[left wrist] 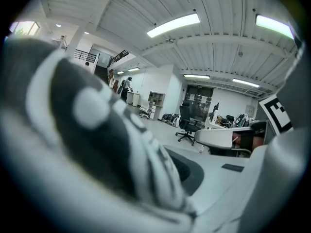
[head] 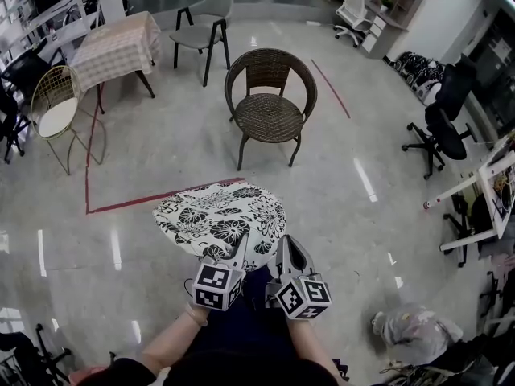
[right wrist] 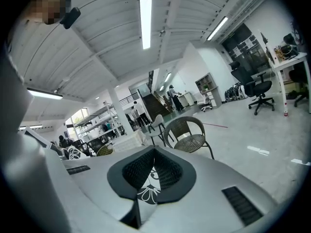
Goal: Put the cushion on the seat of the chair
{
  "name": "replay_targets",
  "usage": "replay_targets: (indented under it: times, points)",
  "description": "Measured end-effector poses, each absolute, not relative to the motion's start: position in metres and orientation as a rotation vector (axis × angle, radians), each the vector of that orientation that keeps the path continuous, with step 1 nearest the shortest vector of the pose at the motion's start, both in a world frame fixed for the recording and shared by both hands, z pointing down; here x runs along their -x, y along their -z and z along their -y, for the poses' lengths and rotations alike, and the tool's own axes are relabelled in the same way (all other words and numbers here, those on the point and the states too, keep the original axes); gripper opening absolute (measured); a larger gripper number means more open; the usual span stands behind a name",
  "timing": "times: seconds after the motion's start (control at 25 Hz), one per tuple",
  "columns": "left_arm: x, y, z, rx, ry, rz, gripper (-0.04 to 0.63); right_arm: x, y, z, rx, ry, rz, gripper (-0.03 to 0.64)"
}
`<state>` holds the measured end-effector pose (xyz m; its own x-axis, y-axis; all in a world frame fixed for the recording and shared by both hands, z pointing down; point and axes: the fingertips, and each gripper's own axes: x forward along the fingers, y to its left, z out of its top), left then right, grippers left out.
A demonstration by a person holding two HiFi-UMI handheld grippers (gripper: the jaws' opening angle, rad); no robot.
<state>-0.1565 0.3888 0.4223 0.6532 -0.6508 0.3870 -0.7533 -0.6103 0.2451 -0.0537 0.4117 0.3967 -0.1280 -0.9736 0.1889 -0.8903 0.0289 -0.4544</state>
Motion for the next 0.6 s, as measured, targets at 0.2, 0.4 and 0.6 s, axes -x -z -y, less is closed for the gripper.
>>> replay_targets:
  times: [0.2,0.4,0.6]
  points:
    - [0.144,-0.427,-0.381,-2.473,-0.387,1.098,0.034,0.042,-0.4,-0.403,1.951,0.721,-2.131,-0.002]
    - [0.122,-0.428,-0.357,-2.45,-0.373,1.104,0.034,0.018,-0.4,-0.383,1.952,0.74,-2.137,-0.002]
    - [0.098,-0.43,-0.333,-2.445,-0.373,1.117,0.035,-0.004,-0.404,-0.354,1.923,0.77,-2.139,-0.002]
